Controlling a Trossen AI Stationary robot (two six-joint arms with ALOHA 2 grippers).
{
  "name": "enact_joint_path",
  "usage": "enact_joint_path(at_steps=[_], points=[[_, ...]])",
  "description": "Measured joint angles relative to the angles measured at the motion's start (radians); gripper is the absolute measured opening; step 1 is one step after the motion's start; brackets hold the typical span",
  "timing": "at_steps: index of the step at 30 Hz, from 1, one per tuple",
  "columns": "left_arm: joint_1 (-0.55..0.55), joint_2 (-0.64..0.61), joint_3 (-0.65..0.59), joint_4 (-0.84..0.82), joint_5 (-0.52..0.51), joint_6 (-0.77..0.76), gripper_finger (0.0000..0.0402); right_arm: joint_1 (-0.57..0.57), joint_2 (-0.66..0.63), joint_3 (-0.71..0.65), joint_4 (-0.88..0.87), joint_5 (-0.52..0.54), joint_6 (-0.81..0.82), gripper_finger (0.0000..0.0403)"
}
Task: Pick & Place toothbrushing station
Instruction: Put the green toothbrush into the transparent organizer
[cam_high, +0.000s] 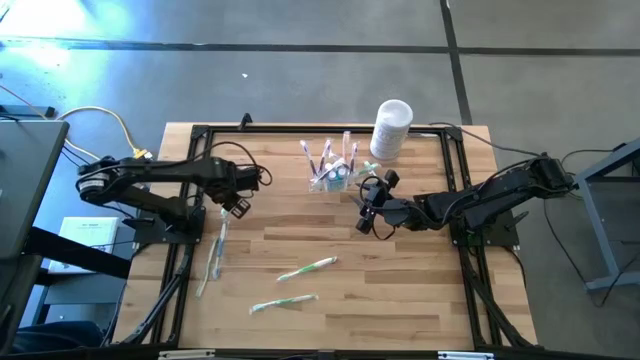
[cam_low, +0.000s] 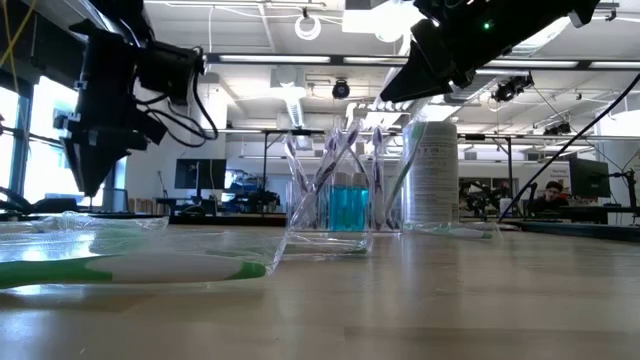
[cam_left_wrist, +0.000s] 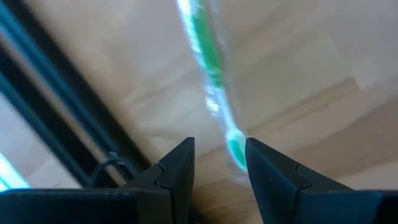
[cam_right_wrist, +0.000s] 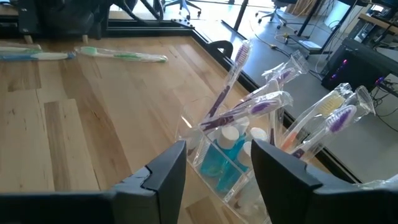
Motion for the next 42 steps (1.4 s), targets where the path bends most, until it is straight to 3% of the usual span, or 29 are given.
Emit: enact_joint_path(at_steps=[4,11,15,24,30,35,39,42], points=[[-0.002,0.017,-0.020,0.019,0.083,0.055,0.0136,0.000,0.000,0.000,0.000,-0.003,0.002,0.0173],[-0.001,0.016,-0.031,0.028,0.076,0.115,0.0136,0.000,0.000,0.000,0.001,-0.026,0.002,0.0173],[-0.002,0.016,-0.031,0.037,0.079,0.315,0.0136,0.000,0.000,0.000,0.002,-0.026,0.002,0.0173],[-0.002,0.013,-0.031,0.187,0.305,0.460,0.0136,-0.002,0.000,0.000,0.002,-0.024,0.002,0.0173],[-0.002,0.013,0.066,0.246,0.334,0.586,0.0136,-0.020,0.000,0.000,0.002,-0.025,0.002,0.0173],[-0.002,0.013,0.196,0.237,0.334,0.808,0.0136,-0.029,0.000,0.000,0.000,-0.035,0.014,0.0173],[-0.002,0.013,0.248,0.197,0.322,1.134,0.0136,-0.029,0.000,0.000,-0.002,-0.046,0.015,0.0173],[-0.002,0.014,0.248,0.199,0.234,1.399,0.0136,-0.029,0.000,0.000,-0.006,-0.047,0.015,0.0173]])
